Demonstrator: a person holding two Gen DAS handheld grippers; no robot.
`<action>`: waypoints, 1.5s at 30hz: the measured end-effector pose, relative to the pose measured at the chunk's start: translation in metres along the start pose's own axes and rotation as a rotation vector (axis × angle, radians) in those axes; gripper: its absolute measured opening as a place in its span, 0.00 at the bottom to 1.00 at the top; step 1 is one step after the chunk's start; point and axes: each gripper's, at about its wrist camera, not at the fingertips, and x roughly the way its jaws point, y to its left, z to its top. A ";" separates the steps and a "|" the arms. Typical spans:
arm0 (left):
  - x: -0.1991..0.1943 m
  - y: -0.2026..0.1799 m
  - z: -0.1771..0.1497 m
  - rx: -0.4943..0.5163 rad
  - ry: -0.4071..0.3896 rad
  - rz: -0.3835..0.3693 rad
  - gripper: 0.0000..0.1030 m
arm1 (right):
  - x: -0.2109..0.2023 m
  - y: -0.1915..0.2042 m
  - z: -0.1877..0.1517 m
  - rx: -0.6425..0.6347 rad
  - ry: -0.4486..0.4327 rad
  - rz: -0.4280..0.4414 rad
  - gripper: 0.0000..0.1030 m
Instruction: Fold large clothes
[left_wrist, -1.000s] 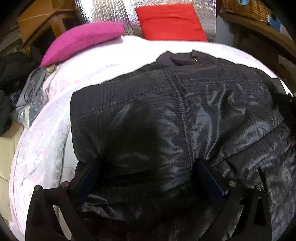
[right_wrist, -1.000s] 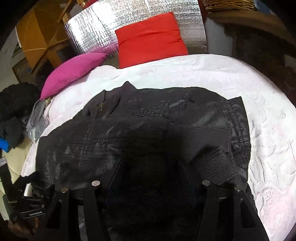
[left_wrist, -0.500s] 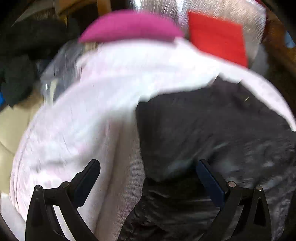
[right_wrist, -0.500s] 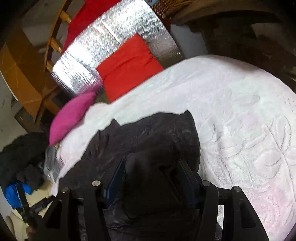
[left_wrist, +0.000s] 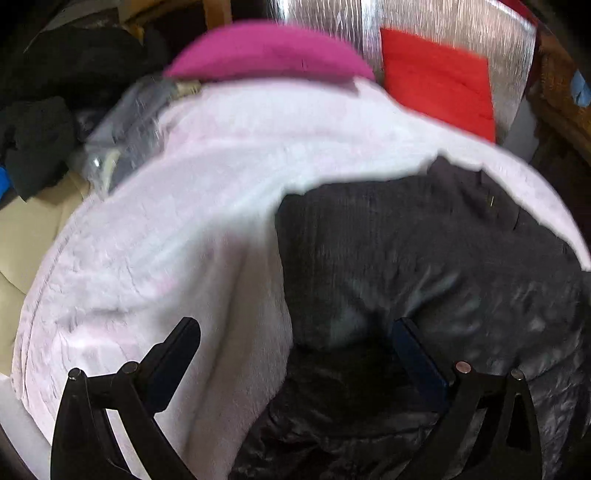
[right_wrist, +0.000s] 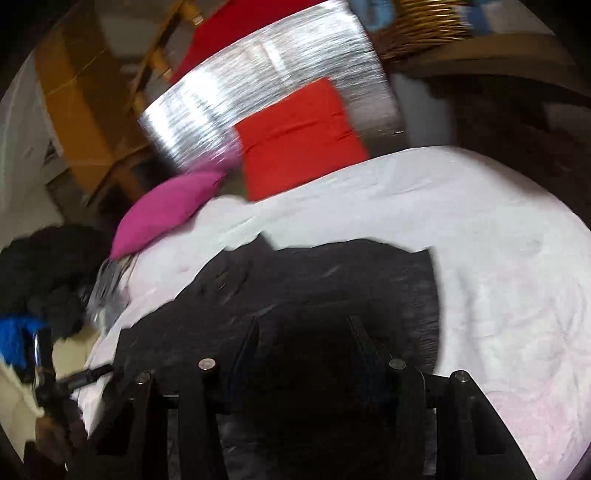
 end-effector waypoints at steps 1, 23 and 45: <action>0.010 -0.003 -0.004 0.025 0.050 0.011 1.00 | 0.013 0.002 -0.005 0.001 0.065 0.011 0.51; -0.155 0.071 -0.160 0.200 -0.026 -0.218 1.00 | -0.136 -0.002 -0.110 0.080 0.105 0.113 0.66; -0.108 0.100 -0.291 -0.193 0.283 -0.388 0.83 | -0.194 -0.080 -0.253 0.264 0.408 0.029 0.71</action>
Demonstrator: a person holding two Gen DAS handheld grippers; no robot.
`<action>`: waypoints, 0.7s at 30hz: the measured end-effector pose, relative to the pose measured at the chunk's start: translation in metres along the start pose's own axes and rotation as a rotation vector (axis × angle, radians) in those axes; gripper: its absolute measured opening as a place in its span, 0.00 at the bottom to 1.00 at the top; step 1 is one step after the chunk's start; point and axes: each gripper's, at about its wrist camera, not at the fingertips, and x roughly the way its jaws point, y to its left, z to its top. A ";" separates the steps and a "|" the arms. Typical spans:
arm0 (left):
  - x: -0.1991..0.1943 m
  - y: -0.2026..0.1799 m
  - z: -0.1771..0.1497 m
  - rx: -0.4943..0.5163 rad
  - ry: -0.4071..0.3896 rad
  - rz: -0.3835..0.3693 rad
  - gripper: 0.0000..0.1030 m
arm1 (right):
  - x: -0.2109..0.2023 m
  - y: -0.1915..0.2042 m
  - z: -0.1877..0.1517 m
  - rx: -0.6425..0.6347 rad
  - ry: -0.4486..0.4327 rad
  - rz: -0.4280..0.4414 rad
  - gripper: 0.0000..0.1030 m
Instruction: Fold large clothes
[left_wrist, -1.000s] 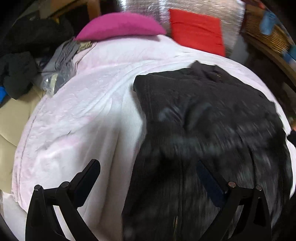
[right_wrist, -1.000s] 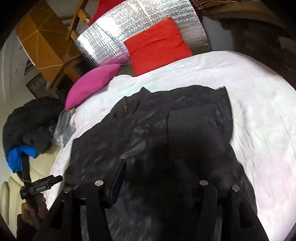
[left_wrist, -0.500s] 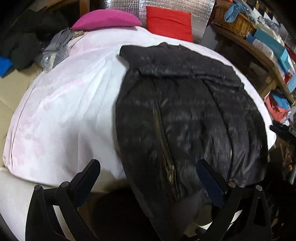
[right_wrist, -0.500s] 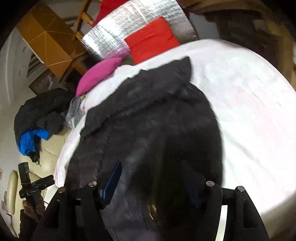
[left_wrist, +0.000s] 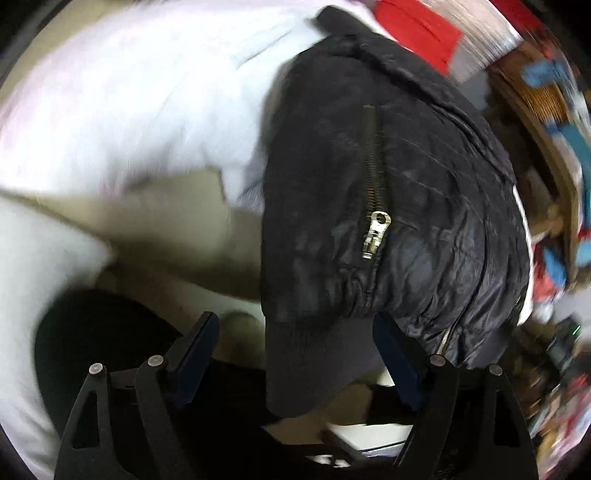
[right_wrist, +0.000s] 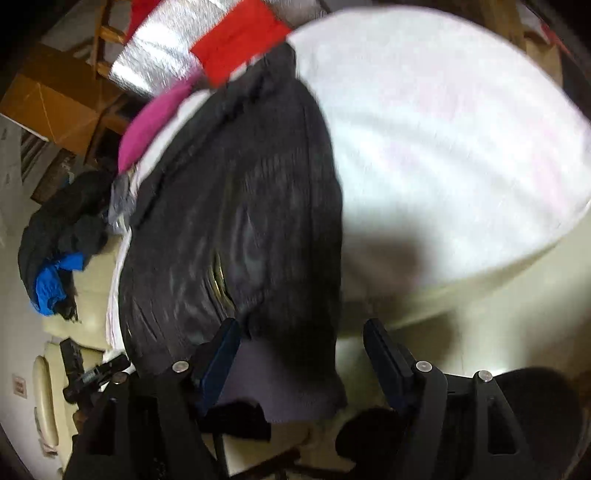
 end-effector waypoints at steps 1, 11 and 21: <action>0.003 0.003 0.000 -0.032 -0.002 -0.018 0.83 | 0.006 0.001 -0.002 -0.005 0.012 -0.008 0.71; 0.030 0.006 -0.006 -0.106 0.018 -0.107 0.56 | 0.031 0.021 -0.017 -0.084 0.035 0.046 0.56; 0.048 0.009 -0.015 -0.116 0.099 -0.106 0.85 | 0.058 0.019 -0.012 -0.064 0.128 -0.060 0.66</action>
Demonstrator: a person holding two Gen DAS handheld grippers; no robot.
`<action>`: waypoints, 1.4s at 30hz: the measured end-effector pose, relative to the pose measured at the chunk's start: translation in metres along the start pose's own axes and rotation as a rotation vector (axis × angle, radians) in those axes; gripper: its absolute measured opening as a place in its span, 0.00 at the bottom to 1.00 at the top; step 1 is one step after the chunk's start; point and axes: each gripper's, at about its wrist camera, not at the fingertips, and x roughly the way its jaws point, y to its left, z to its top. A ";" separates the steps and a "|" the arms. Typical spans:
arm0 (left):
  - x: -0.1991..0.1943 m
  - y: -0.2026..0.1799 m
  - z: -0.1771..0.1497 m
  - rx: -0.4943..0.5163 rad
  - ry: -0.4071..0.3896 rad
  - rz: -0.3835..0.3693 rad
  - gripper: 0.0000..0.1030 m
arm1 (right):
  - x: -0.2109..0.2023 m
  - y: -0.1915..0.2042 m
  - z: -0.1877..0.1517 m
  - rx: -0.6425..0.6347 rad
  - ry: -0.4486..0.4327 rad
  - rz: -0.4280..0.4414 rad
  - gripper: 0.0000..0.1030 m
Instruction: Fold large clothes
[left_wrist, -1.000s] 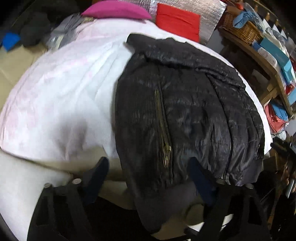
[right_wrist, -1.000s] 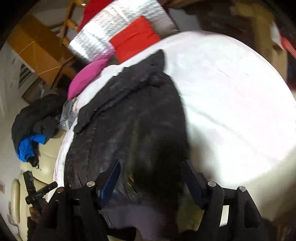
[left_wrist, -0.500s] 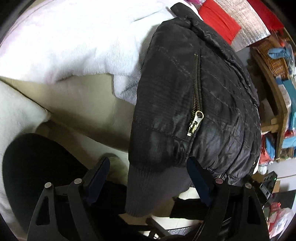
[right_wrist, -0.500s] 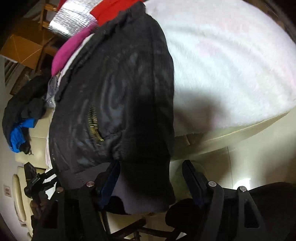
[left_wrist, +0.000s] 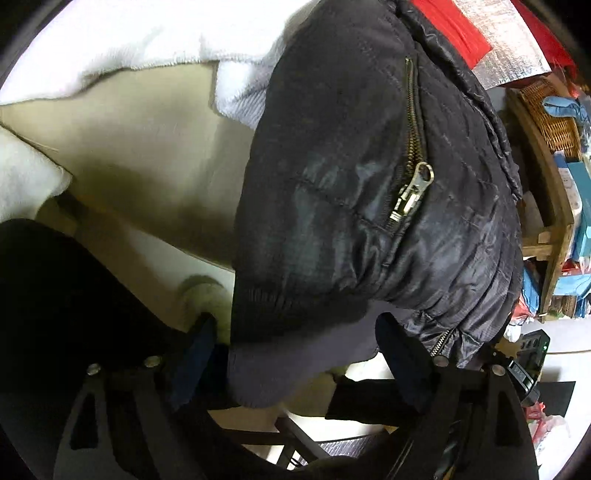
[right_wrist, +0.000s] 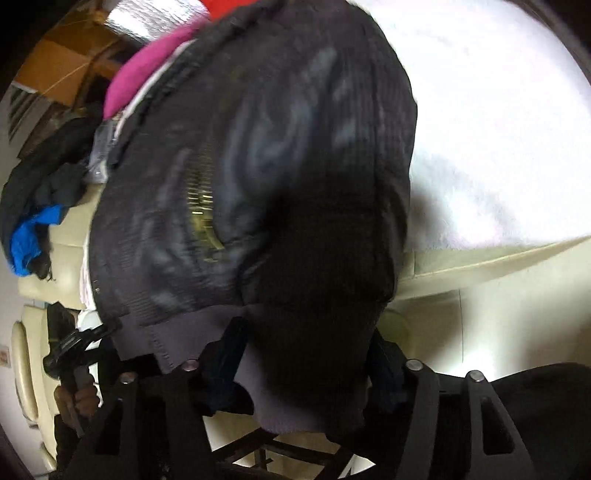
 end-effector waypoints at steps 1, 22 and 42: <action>0.003 0.000 0.001 0.005 0.000 0.004 0.85 | 0.003 0.000 0.000 0.002 0.000 0.006 0.66; -0.153 -0.099 -0.003 0.407 -0.260 -0.231 0.08 | -0.131 0.085 0.002 -0.189 -0.285 0.229 0.17; -0.194 -0.226 0.303 0.341 -0.467 -0.292 0.08 | -0.209 0.150 0.279 -0.119 -0.649 0.303 0.16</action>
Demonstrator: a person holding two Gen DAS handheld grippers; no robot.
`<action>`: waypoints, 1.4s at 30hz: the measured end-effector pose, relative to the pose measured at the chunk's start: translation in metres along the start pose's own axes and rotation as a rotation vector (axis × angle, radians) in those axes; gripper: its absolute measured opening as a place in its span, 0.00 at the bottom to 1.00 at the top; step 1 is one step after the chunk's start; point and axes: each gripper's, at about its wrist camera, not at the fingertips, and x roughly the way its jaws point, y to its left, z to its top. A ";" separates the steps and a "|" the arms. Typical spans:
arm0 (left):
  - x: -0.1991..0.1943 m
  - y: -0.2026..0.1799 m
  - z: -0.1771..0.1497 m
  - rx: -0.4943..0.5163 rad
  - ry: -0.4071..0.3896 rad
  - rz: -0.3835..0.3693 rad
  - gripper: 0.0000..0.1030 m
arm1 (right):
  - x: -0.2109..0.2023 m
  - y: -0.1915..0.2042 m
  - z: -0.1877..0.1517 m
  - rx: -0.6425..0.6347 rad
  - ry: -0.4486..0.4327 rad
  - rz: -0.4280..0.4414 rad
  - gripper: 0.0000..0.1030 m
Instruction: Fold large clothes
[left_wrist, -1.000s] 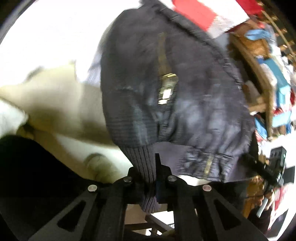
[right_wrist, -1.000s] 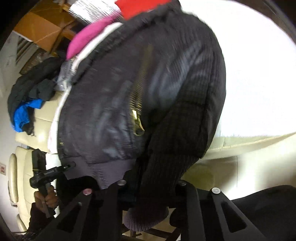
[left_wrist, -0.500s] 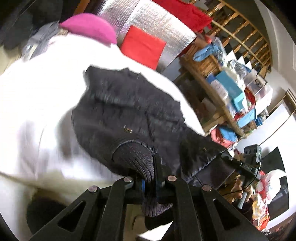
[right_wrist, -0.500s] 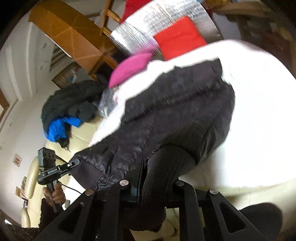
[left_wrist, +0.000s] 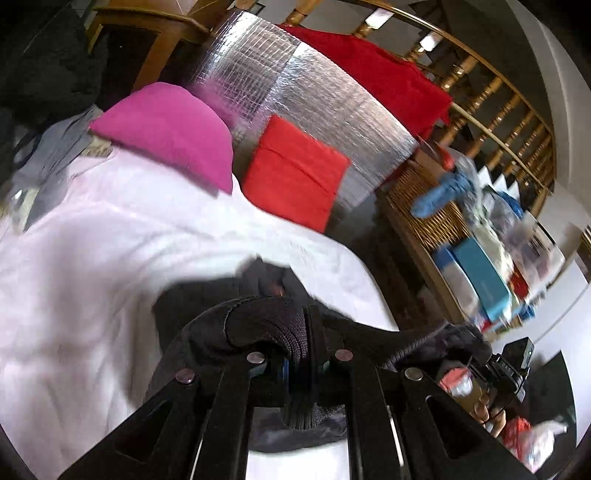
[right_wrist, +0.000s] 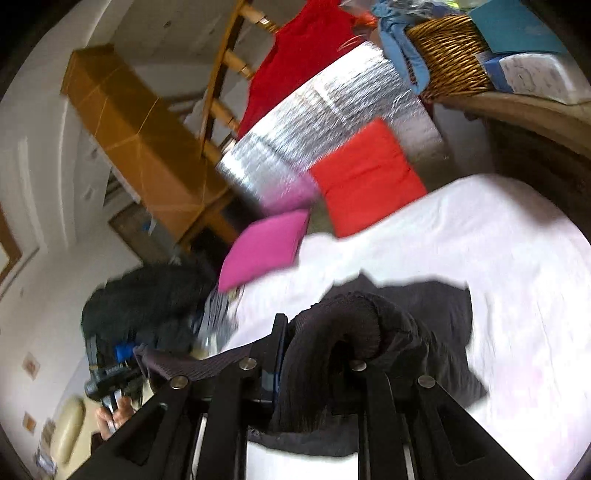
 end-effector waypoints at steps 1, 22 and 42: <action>0.018 0.005 0.012 0.000 -0.001 0.007 0.08 | 0.017 -0.008 0.011 0.013 -0.010 -0.006 0.16; 0.253 0.139 0.022 -0.286 0.206 0.150 0.21 | 0.259 -0.213 0.015 0.474 0.162 -0.099 0.18; 0.085 0.132 -0.113 -0.376 0.004 0.352 0.82 | 0.102 -0.189 -0.070 0.261 0.191 -0.285 0.98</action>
